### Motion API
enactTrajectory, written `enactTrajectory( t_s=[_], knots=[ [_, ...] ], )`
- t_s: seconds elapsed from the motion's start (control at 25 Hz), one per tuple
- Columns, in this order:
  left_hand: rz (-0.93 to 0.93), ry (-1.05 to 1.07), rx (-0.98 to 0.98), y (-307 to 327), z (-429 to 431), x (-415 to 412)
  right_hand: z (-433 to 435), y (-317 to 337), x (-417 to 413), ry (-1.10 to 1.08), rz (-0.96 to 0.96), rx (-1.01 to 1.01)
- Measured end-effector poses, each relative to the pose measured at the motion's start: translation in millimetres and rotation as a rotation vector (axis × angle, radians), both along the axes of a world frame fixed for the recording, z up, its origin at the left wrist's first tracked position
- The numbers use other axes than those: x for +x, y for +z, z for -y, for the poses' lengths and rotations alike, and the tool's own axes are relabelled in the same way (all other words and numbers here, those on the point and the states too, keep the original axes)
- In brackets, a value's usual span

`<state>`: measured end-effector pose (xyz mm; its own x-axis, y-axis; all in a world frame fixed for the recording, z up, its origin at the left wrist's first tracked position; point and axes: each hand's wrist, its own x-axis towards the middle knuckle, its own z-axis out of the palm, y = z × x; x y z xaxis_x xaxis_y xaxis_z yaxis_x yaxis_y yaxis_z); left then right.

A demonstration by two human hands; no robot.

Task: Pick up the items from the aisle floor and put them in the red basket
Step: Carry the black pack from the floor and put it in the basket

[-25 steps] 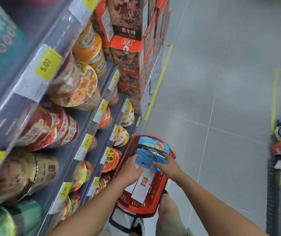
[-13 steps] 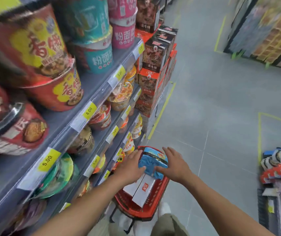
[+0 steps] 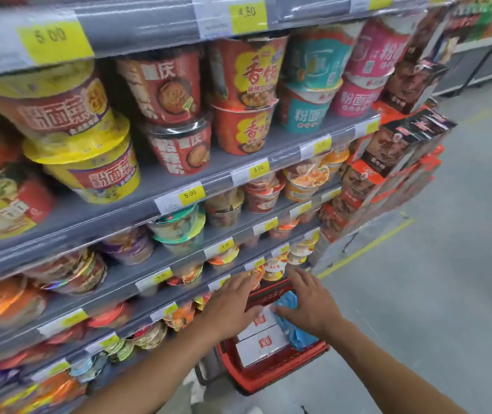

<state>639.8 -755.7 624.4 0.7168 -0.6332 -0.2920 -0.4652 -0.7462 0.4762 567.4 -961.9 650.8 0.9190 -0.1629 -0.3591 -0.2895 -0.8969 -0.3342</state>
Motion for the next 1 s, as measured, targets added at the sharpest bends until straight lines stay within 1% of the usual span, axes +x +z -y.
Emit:
enactTrajectory(
  t_s=[0.24,0.56,0.76,0.88,1.0],
  knots=[
    [-0.006,0.302,0.046,0,-86,-47,-64,-5,16,0.289,0.001,0.026],
    [0.003,0.706,-0.021,5,-226,-127,-223,0,16,0.690,-0.029,0.014],
    [0.033,0.941,0.009,3,-344,-220,-359,2,-19,0.950,-0.046,-0.011],
    [0.039,1.078,0.019,-1,-418,-296,-449,0,-61,1.095,-0.064,-0.041],
    [0.045,1.212,0.042,-8,-487,-367,-535,-2,-104,1.206,-0.039,-0.019]
  ],
)
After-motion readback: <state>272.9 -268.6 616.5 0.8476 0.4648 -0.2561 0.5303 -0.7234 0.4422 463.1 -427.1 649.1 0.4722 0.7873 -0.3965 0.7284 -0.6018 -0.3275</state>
